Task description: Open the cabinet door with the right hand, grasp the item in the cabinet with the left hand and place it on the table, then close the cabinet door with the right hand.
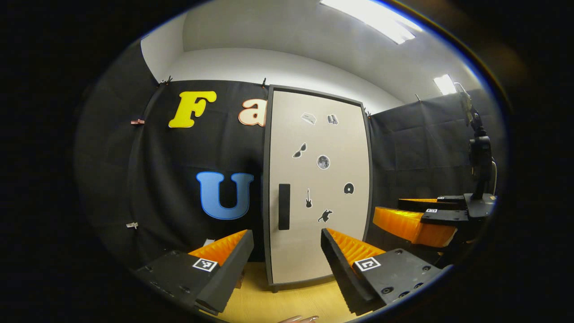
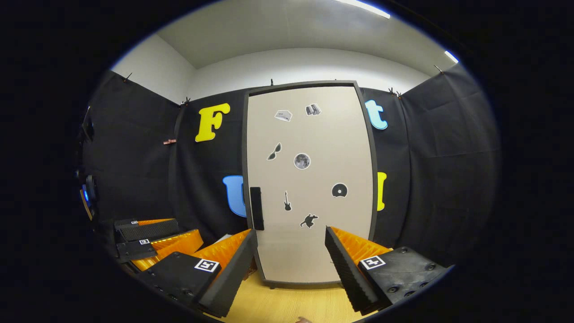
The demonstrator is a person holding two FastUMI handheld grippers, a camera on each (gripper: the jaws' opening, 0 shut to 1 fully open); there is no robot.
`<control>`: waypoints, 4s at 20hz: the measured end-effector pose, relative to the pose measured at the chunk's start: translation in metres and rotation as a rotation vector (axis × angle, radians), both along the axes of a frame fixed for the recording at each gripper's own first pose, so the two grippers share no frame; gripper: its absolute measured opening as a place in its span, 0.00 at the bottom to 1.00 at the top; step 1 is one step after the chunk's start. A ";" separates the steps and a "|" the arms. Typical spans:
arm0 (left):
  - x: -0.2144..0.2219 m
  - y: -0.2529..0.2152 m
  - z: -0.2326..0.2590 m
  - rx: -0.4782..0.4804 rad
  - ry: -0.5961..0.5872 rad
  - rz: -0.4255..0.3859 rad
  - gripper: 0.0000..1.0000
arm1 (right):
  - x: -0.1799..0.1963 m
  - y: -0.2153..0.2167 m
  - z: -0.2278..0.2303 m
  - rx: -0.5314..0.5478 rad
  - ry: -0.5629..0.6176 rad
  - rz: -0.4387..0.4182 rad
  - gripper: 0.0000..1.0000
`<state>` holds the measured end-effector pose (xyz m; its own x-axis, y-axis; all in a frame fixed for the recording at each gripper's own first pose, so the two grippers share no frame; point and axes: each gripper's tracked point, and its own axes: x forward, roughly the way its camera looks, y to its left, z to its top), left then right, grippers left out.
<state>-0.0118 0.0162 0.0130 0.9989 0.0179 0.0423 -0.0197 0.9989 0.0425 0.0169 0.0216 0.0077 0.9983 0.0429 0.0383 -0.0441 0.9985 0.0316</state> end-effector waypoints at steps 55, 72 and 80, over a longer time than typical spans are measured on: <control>-0.044 0.117 -0.004 -0.021 -0.027 0.328 0.95 | 0.185 0.096 -0.073 -0.030 0.076 0.170 0.05; -0.080 0.052 -0.028 -0.055 0.014 0.066 0.95 | 0.111 0.049 -0.063 -0.099 0.087 0.039 0.05; -0.054 -0.001 -0.056 -0.048 0.071 -0.163 0.95 | 0.097 0.011 -0.057 -0.141 0.072 -0.074 0.05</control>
